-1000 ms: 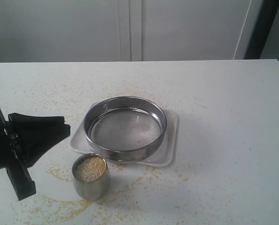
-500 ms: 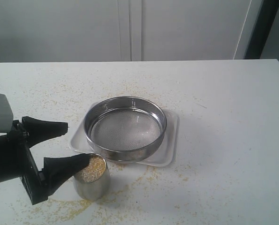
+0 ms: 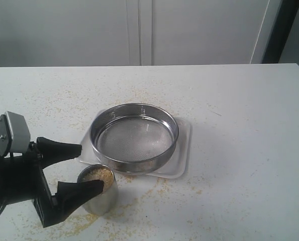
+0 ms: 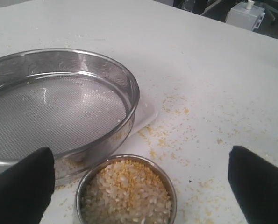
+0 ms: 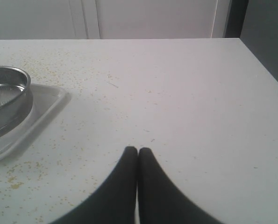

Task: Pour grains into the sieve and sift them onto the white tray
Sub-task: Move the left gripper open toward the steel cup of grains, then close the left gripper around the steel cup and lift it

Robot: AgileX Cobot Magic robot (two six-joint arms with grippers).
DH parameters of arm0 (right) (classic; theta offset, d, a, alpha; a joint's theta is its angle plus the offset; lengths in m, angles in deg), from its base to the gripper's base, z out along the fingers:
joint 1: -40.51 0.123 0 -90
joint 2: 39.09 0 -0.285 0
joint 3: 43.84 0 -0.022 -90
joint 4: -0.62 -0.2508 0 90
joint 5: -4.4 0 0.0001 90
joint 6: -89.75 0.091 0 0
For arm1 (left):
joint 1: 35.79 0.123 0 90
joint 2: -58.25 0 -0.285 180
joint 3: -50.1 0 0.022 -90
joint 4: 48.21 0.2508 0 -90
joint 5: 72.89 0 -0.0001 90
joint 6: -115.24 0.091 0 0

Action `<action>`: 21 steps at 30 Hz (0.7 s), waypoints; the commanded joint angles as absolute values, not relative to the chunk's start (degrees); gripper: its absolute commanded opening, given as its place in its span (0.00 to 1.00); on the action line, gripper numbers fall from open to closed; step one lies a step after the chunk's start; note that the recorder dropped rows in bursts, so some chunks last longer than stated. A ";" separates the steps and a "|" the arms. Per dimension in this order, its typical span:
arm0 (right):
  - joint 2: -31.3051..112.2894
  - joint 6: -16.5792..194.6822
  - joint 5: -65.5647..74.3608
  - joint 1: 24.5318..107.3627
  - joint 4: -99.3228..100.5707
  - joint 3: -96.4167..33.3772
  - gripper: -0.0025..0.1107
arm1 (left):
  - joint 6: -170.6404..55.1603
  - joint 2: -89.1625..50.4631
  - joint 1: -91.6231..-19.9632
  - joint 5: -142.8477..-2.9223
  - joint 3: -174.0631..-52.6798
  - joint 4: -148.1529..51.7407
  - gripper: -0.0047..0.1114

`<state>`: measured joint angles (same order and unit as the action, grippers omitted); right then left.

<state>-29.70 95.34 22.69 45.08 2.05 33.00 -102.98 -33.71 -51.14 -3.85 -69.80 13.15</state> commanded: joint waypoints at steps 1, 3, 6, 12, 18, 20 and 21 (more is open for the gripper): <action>-30.07 94.67 22.28 45.17 2.15 33.38 0.02 | -98.63 -37.16 -51.41 -2.92 -69.42 11.64 0.95; -30.07 94.67 22.28 45.17 2.15 33.38 0.02 | -95.34 -38.74 -51.41 -2.92 -69.42 11.23 0.95; -30.07 94.67 22.28 45.17 2.15 33.38 0.02 | -92.62 -40.64 -51.41 -2.92 -69.42 10.70 0.95; -30.07 94.67 22.28 45.17 2.15 33.38 0.02 | -90.11 -43.41 -53.19 -2.92 -70.35 9.63 0.95; -30.07 94.67 22.28 45.17 2.15 33.38 0.02 | -87.37 -45.41 -57.26 -2.92 -72.60 4.25 0.95; -30.07 94.67 22.28 45.17 2.15 33.38 0.02 | -87.12 -46.01 -57.24 -2.92 -73.00 2.76 0.95; -30.07 94.67 22.28 45.17 2.15 33.38 0.02 | -86.98 -46.25 -57.24 -2.92 -73.28 2.53 0.95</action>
